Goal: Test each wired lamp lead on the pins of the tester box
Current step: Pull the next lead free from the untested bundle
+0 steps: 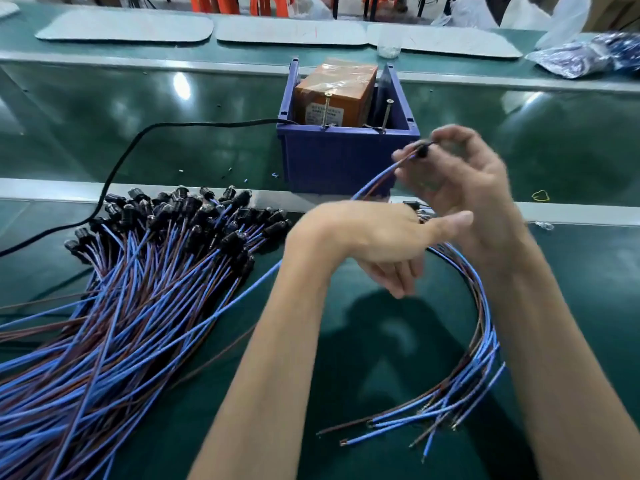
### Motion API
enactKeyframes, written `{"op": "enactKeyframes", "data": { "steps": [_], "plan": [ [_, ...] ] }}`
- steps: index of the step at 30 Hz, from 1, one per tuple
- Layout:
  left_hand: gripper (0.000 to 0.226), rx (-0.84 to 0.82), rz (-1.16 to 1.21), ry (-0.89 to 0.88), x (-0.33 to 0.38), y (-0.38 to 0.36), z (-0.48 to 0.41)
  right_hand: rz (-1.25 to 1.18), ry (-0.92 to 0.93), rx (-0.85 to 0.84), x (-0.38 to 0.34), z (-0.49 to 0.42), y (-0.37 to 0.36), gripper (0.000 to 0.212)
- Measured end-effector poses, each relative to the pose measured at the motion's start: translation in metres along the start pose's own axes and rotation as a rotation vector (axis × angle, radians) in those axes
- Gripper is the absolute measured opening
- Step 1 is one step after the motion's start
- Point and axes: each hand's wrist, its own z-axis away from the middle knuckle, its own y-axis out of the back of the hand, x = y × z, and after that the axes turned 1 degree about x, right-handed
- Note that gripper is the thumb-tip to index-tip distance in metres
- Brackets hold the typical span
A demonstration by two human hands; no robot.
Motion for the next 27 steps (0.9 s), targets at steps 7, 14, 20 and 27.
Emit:
{"op": "enactKeyframes", "data": {
  "steps": [7,14,20,27],
  "plan": [
    [0.081,0.538,0.277,-0.167,-0.014,0.009,-0.020,-0.393,0.012,0.114,-0.028,-0.002,0.008,0.019],
    [0.054,0.749,1.333,-0.243,0.003,0.011,-0.021,-0.199,-0.025,0.203,-0.031,-0.008,0.019,0.027],
    [0.042,0.908,1.966,-0.222,0.013,0.002,-0.019,-0.039,-0.042,0.264,-0.033,-0.012,0.029,0.021],
    [0.039,1.080,1.968,-0.279,0.005,0.009,-0.017,-0.072,-0.046,0.546,-0.038,-0.014,0.044,0.018]
  ]
}}
